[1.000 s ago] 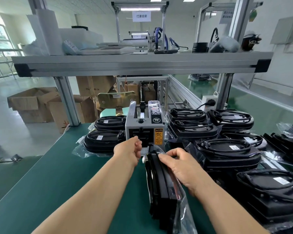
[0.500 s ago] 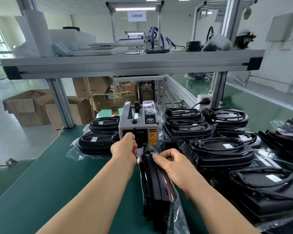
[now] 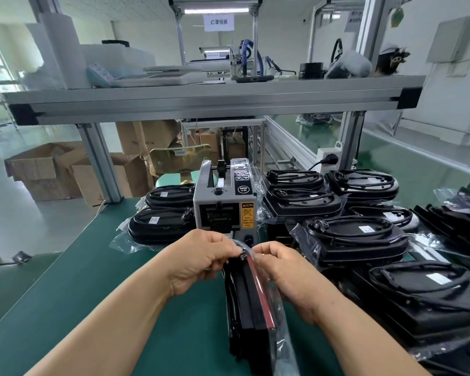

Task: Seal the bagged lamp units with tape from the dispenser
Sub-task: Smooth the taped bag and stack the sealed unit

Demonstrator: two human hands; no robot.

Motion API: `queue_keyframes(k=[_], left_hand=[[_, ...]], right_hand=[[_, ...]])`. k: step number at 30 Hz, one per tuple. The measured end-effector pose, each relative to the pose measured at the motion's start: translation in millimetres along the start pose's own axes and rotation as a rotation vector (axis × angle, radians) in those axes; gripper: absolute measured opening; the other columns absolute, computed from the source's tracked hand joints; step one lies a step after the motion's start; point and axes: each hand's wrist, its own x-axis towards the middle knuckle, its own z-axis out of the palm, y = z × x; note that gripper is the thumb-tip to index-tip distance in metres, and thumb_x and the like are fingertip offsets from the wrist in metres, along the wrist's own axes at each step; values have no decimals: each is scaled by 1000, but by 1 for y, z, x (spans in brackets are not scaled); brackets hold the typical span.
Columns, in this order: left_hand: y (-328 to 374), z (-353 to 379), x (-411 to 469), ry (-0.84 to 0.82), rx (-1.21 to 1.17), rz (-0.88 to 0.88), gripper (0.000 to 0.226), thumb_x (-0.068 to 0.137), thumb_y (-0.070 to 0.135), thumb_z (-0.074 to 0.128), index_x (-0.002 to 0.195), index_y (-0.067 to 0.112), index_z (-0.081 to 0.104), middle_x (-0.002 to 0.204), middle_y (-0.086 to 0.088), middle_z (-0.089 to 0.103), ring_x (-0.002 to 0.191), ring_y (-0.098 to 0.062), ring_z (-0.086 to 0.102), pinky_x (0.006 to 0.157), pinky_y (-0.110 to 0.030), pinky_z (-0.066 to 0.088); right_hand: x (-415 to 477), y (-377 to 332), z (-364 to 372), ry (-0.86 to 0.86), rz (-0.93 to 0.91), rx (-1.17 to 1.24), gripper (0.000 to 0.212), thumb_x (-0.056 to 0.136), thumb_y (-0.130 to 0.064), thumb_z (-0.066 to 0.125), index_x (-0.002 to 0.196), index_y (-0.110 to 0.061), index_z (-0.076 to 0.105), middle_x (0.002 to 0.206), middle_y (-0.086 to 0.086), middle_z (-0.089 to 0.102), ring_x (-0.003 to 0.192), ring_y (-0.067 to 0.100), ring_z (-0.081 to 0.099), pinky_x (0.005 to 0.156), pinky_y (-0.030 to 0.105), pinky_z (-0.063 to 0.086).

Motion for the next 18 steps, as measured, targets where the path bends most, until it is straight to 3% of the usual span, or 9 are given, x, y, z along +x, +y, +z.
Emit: queue_keyframes(k=[2,5,11,18], left_hand=[[0,0,1,7,5,-6,21,87,11,68,68,16,60,52,3,43,47,-9,35,50,-21,30],[0,1,2,12,-30,-13,31,86,8,65,59,20,59,53,3,42,46,-9,33,49,-22,30],[-1,0,6,14,20,34,33,87,8,65,57,21,60,51,3,39,44,-9,31,47,-21,29],[-2,4,10,41,101,102,28,85,8,69,60,17,58,46,6,44,42,-7,32,44,-19,25]], right_hand=[[0,1,1,20,-9,-12,16,95,-38,61,99,-24,67,83,1,73,66,9,64,62,26,55],[-2,2,2,32,-17,-54,14,93,-40,62,100,-29,66,74,-7,67,60,3,58,52,19,46],[-6,1,0,26,-28,-71,38,76,-44,74,110,-31,64,96,2,64,77,9,64,52,15,44],[-6,2,-1,25,-28,-57,32,82,-40,75,111,-31,63,103,4,67,79,9,68,56,17,47]])
